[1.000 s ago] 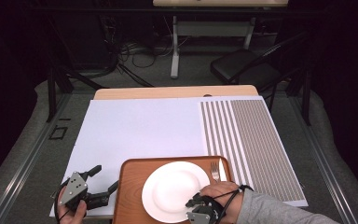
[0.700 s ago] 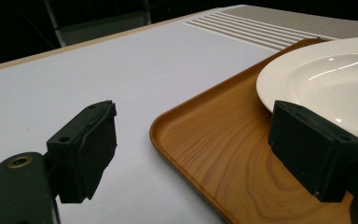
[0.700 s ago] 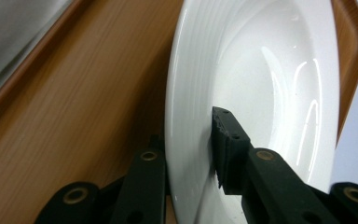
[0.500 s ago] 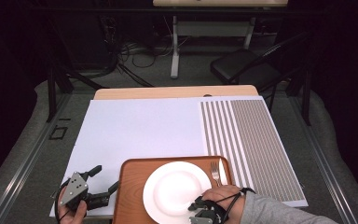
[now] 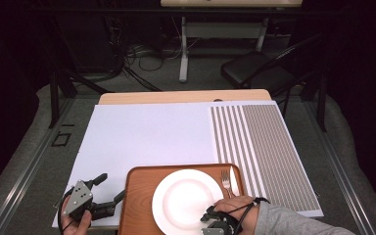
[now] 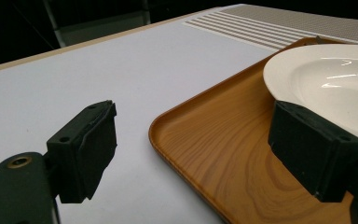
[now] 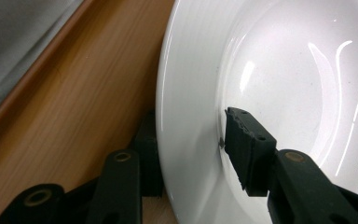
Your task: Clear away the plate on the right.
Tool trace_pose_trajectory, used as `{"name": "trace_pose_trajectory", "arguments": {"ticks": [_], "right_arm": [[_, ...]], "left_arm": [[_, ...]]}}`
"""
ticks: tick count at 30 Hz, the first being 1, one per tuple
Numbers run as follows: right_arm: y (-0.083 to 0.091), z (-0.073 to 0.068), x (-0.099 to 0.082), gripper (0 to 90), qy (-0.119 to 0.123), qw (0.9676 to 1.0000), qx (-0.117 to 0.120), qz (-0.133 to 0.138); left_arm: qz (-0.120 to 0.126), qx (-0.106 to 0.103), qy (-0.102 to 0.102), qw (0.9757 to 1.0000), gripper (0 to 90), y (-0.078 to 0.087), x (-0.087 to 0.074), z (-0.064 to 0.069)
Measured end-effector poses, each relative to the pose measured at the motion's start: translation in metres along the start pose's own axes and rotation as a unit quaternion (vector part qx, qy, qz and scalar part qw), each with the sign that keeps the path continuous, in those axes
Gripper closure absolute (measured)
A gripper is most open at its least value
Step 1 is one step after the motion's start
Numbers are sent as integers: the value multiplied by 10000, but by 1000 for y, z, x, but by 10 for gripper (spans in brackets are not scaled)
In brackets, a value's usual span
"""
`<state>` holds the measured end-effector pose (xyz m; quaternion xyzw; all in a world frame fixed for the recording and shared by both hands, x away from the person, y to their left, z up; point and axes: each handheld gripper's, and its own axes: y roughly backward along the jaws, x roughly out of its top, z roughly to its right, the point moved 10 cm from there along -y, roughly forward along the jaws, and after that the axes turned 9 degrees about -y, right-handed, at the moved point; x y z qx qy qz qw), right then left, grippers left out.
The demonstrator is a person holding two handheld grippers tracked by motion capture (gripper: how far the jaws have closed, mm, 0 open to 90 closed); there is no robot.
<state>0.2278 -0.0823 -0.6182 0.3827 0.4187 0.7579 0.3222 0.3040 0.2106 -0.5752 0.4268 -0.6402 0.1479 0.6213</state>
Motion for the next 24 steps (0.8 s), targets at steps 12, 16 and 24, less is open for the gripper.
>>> {"name": "trace_pose_trajectory", "arguments": {"ticks": [12,16,24], "right_arm": [[2,3,-5,489,-504,9987,-48,19],[3,4,-5,446,-539,9985,-127,20],[10,13,-5,278,-546,9974,-465,80]], "left_arm": [[-4,13,2,10000,157,0,0,0],[-2,17,2,10000,157,0,0,-1],[-2,24,7,10000,156,0,0,-1]]}}
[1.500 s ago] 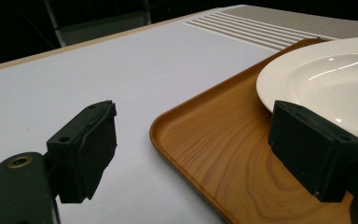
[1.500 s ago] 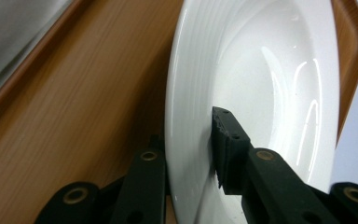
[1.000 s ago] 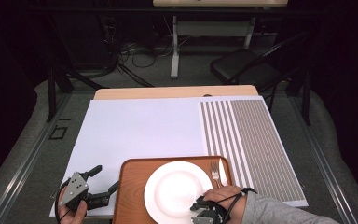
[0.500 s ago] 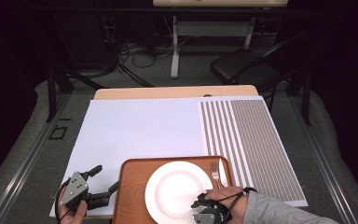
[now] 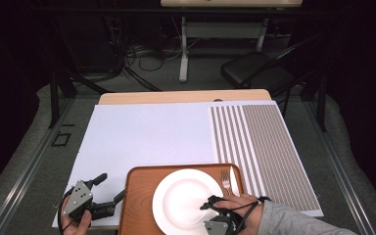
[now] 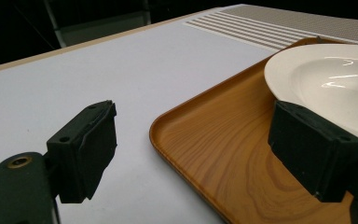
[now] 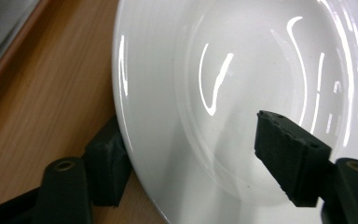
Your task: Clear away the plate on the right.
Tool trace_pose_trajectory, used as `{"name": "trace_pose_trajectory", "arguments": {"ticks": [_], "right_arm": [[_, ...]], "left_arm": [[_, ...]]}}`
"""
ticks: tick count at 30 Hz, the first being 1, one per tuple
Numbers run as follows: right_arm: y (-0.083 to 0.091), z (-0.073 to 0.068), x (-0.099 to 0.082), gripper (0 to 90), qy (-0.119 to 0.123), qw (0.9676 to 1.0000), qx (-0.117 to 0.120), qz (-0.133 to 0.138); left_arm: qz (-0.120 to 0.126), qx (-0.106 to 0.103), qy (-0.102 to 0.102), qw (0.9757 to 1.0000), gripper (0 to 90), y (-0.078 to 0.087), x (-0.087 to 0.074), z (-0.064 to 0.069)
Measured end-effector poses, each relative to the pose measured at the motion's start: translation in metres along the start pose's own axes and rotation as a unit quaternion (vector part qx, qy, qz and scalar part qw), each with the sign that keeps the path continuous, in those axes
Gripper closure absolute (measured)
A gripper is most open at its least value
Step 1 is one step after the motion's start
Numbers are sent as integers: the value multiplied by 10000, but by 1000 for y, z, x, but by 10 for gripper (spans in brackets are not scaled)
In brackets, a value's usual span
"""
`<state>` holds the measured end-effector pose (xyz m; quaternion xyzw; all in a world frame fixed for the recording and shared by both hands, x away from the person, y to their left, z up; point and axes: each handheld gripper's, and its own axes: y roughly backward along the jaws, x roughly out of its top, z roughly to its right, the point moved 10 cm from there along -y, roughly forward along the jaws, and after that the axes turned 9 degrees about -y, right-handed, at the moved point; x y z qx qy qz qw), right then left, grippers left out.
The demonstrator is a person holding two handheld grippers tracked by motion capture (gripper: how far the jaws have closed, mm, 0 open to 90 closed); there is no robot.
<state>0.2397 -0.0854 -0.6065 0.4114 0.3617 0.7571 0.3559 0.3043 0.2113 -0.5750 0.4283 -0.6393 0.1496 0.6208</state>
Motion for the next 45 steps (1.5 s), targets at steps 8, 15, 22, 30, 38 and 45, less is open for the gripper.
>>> {"name": "trace_pose_trajectory", "arguments": {"ticks": [8,15,22,30,38,45], "right_arm": [[12,4,-8,192,-365,9992,-172,51],[24,12,-24,145,-1065,9940,-263,8],[36,24,-41,86,-1687,9846,-444,79],[43,43,-67,38,-2608,9635,-589,108],[50,65,-97,18,-3616,9268,-976,260],[55,75,-120,18,-4181,8977,-1359,281]], "left_arm": [[8,-17,0,10000,157,-1,0,1],[6,-6,11,10000,157,0,0,0],[-1,0,12,10000,157,-1,0,0],[-6,0,8,10000,157,-1,0,0],[-17,-13,-1,10000,157,-2,0,1],[-25,0,-4,10000,157,-1,-1,0]]}}
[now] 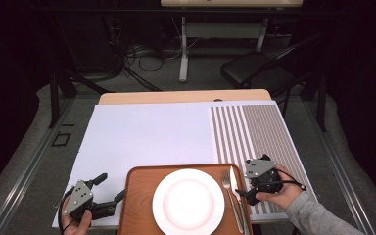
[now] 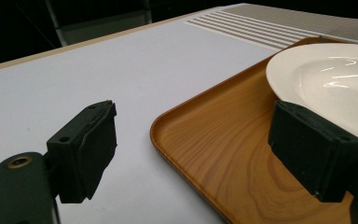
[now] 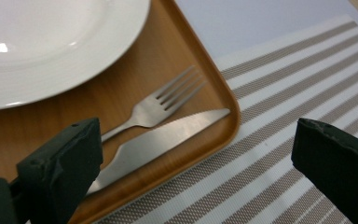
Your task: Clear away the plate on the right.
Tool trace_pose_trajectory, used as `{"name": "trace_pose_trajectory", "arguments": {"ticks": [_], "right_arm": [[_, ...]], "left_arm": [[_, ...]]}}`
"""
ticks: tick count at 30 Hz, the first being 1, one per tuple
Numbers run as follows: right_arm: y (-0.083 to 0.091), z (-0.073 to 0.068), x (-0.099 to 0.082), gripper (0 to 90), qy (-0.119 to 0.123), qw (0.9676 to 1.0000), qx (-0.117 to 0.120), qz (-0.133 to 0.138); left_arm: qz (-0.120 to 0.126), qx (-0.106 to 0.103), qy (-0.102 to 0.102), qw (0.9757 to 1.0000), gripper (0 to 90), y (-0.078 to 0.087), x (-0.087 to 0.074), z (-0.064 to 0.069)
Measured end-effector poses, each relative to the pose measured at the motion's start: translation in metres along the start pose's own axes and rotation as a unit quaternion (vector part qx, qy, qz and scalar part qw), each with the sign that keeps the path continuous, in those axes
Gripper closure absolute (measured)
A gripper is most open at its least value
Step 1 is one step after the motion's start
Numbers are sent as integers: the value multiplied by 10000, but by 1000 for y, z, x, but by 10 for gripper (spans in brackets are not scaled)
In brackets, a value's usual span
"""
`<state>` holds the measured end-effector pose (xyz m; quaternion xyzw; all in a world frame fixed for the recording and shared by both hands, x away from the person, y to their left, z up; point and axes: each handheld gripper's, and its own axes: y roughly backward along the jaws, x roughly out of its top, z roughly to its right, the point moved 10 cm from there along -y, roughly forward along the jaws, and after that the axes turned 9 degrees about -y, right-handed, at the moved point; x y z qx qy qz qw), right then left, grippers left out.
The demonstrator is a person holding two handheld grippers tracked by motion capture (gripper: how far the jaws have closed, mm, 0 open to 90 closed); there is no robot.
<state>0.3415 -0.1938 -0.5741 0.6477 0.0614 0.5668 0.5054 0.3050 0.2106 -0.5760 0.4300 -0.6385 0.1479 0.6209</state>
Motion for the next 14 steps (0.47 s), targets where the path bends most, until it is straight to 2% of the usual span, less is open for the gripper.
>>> {"name": "trace_pose_trajectory", "arguments": {"ticks": [5,9,11,14], "right_arm": [[0,19,-11,14,-524,9982,-308,0],[0,35,-22,15,-991,9942,-424,4],[1,41,-27,15,-1248,9912,-438,19],[2,47,-33,15,-1497,9876,-465,4]], "left_arm": [[-2,1,-4,10000,157,0,0,0],[10,13,6,10000,157,1,0,0],[10,15,10,10000,157,1,0,0],[5,19,2,10000,157,1,0,0]]}}
